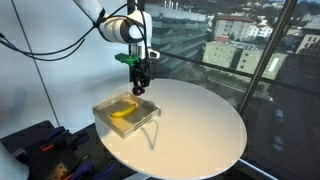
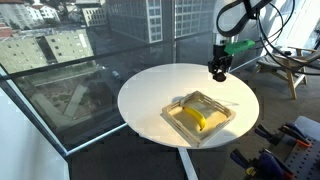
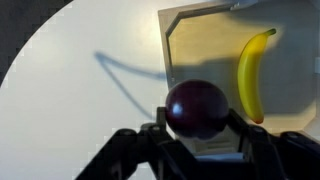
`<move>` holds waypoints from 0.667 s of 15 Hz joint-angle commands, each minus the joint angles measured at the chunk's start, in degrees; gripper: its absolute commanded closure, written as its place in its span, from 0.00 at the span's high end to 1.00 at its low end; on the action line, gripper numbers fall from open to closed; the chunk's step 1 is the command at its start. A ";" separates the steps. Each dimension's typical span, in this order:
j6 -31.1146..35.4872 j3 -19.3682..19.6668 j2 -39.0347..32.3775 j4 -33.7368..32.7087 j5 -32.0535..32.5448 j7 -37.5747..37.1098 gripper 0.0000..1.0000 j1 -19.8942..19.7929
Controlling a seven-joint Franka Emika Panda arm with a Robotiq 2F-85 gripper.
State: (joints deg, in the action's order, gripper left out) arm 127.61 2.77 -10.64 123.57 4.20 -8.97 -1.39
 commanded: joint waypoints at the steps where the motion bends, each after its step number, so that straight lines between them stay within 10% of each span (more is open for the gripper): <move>1: -0.17 0.09 0.00 -0.11 -0.03 0.05 0.60 0.08; 2: -0.08 0.05 0.03 -0.21 -0.15 0.23 0.35 0.06; 10: 1.08 -0.54 0.19 -1.06 -0.94 2.03 0.35 0.11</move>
State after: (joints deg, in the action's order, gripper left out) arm 128.35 2.47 -10.69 123.26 4.20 -8.50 -1.28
